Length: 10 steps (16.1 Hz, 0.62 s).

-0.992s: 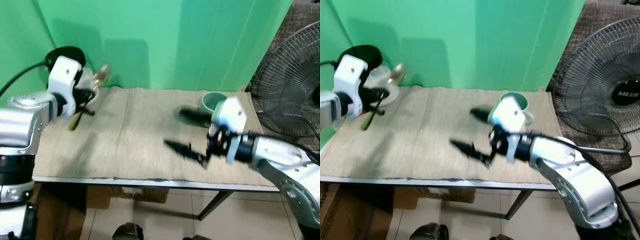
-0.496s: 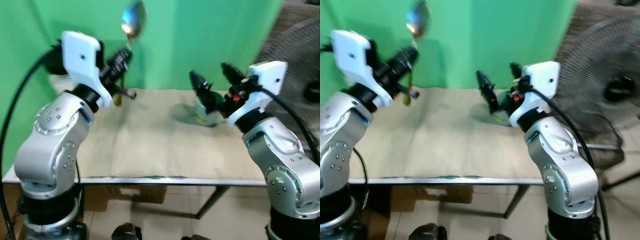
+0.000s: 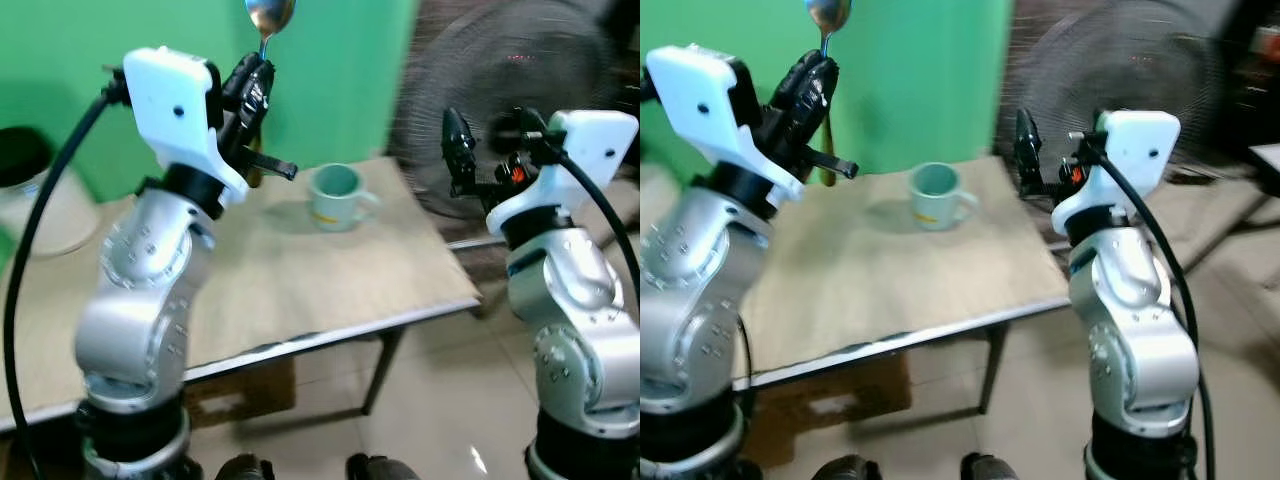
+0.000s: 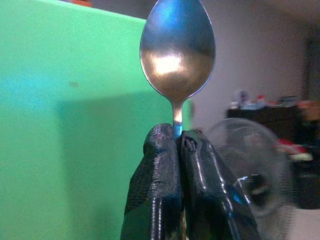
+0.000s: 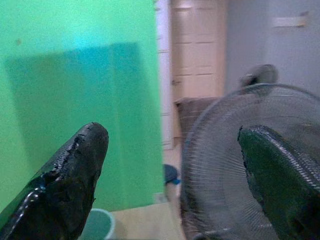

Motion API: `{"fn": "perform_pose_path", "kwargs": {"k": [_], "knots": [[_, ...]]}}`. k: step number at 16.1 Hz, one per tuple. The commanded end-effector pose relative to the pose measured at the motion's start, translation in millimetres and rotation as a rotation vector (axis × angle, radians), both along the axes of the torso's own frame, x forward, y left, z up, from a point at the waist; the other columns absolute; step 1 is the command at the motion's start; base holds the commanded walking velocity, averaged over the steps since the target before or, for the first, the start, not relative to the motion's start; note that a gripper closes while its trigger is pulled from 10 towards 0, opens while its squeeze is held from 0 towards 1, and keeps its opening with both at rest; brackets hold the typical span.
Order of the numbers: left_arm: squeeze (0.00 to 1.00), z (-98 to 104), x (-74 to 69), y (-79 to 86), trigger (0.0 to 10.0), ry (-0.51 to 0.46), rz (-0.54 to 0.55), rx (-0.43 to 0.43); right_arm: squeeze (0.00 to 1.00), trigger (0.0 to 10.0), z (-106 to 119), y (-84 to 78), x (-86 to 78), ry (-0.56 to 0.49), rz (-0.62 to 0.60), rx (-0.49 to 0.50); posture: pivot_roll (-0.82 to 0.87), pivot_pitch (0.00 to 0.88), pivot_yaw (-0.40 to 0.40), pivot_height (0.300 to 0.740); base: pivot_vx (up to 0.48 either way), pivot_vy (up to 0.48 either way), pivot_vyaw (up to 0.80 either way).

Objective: Setting the table

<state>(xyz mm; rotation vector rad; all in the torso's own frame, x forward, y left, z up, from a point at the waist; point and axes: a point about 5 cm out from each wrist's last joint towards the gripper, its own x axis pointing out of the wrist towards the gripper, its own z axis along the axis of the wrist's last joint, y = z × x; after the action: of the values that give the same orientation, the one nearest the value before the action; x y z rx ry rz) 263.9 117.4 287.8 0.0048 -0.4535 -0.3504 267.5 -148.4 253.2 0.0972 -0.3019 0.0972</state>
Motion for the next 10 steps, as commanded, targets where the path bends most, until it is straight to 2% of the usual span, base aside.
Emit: {"fn": "perform_pose_path", "kwargs": {"k": [1,3,4,5,6,8,10], "knots": [[0.0,0.1,-2.6,-2.7,10.0,-0.009,-0.02,-0.024,0.0,10.0,4.1,-2.5,-4.4,-0.041,-0.047,0.01,-0.01,0.0,0.025,0.74,0.0,0.0,-0.8],[0.0,-21.2,-0.2,-2.0,10.0,0.1,-0.036,-0.035,0.0,10.0,-10.0,-6.8,-6.8,0.033,-0.077,-0.015,-0.02,0.0,0.027,0.74,0.0,0.0,-0.8],[0.0,-35.6,0.5,0.1,10.0,0.134,-0.016,-0.006,0.0,10.0,-19.9,-12.2,-9.0,0.065,-0.086,-0.037,-0.02,0.0,0.025,0.74,0.0,0.0,-0.8],[0.0,-40.1,0.5,0.8,10.0,0.144,-0.008,0.004,0.0,10.0,-22.2,-13.6,-9.7,0.071,-0.086,-0.049,-0.02,0.0,0.025,0.74,0.0,0.0,-0.8],[0.0,-58.0,-3.3,4.8,10.0,0.224,0.014,0.013,0.0,10.0,-23.5,-21.7,-10.7,0.073,-0.104,-0.074,-0.01,0.0,0.019,0.74,0.0,0.0,-0.8],[0.0,-65.7,-8.7,11.9,10.0,0.255,0.074,0.011,0.0,10.0,-24.8,-25.3,-11.8,0.079,-0.129,-0.062,-0.01,0.0,0.017,0.74,0.0,0.0,-0.8],[0.0,-70.3,-11.7,9.2,10.0,0.263,0.055,0.04,0.0,10.0,-35.6,-21.3,-15.6,0.128,-0.122,-0.08,-0.01,0.0,0.016,0.74,0.0,0.0,-0.8]]}}
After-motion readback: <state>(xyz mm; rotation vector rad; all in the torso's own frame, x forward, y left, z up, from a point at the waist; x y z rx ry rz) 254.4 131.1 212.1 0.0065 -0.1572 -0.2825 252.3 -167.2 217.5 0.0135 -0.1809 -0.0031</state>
